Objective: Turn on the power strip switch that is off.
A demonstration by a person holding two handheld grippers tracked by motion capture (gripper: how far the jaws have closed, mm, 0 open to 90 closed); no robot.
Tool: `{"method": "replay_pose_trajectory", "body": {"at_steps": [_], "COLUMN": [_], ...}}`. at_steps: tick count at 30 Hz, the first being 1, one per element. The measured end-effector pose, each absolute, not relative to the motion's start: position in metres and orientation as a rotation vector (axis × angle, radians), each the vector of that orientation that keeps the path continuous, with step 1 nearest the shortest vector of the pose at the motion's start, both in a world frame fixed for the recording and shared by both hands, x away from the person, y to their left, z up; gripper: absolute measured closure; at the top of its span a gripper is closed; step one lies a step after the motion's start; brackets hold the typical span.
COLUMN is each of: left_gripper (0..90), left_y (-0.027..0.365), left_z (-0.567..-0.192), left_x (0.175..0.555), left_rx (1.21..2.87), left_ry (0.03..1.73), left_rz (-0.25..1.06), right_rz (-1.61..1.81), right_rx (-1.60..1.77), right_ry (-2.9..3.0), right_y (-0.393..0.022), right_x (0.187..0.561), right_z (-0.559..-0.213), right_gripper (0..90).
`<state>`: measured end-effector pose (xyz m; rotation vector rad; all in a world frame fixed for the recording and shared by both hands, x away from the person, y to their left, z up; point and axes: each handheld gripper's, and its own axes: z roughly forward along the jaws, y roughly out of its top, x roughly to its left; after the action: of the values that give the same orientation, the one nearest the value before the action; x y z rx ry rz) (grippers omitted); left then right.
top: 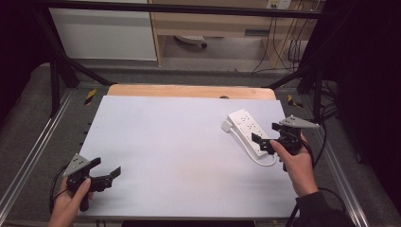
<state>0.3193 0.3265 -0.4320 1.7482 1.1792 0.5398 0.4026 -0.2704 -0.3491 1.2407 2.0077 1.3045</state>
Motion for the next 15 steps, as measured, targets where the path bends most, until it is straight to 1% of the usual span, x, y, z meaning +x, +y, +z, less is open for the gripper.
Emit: {"method": "replay_pose_trajectory", "body": {"at_steps": [5,15], "left_gripper": [8.0,7.9], "left_y": [0.332,0.334], "left_z": [-0.433,-0.435], "left_x": [0.320,0.319], "left_rx": [1.722,1.732], "left_ry": [1.212,1.217], "left_rz": [0.531,0.529], "right_rz": [1.306,1.284], "right_rx": [1.236,1.217], "right_ry": [2.009,2.019], "right_y": [-0.270,-0.264], "right_x": [0.407,0.425], "right_z": [-0.344,-0.335], "right_gripper": [4.1,5.3]}}
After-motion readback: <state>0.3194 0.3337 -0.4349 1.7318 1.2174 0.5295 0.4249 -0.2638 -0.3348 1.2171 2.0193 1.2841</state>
